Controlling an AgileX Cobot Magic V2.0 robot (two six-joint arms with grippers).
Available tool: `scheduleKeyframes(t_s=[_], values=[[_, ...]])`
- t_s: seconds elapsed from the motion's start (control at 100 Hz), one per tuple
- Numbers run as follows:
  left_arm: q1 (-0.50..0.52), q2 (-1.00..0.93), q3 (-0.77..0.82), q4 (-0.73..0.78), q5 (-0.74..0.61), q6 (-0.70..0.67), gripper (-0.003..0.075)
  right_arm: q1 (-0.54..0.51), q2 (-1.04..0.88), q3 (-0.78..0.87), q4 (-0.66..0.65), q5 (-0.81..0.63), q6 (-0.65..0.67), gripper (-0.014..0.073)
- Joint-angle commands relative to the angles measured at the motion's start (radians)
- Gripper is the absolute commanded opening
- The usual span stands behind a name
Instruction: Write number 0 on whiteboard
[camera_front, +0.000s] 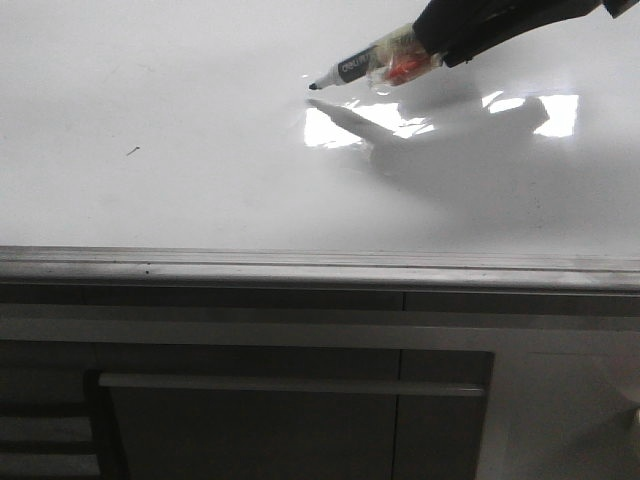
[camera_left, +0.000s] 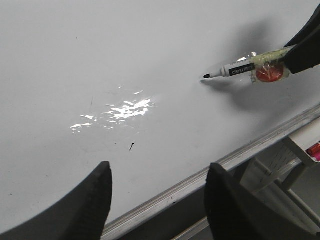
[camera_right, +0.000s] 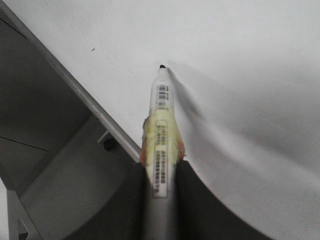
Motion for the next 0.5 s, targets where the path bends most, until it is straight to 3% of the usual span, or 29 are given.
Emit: scheduleKeyframes(t_s=[0.0,0.29,0.49], values=[[0.001,-0.005,-0.028,-0.013,-0.074,-0.008,0.0374,-0.007,-0.009,-0.044,0.031,-0.028,-0.005,0.0018],[0.001,-0.005,-0.028,-0.013,-0.074,-0.008,0.0374,0.039,0.09,-0.131,0.005,0.115,0.006,0.0018],[0.001,-0.005,-0.028,-0.013,-0.074,-0.008,0.0374,0.04,0.102,-0.129,-0.145,0.191,0.107,0.0018]])
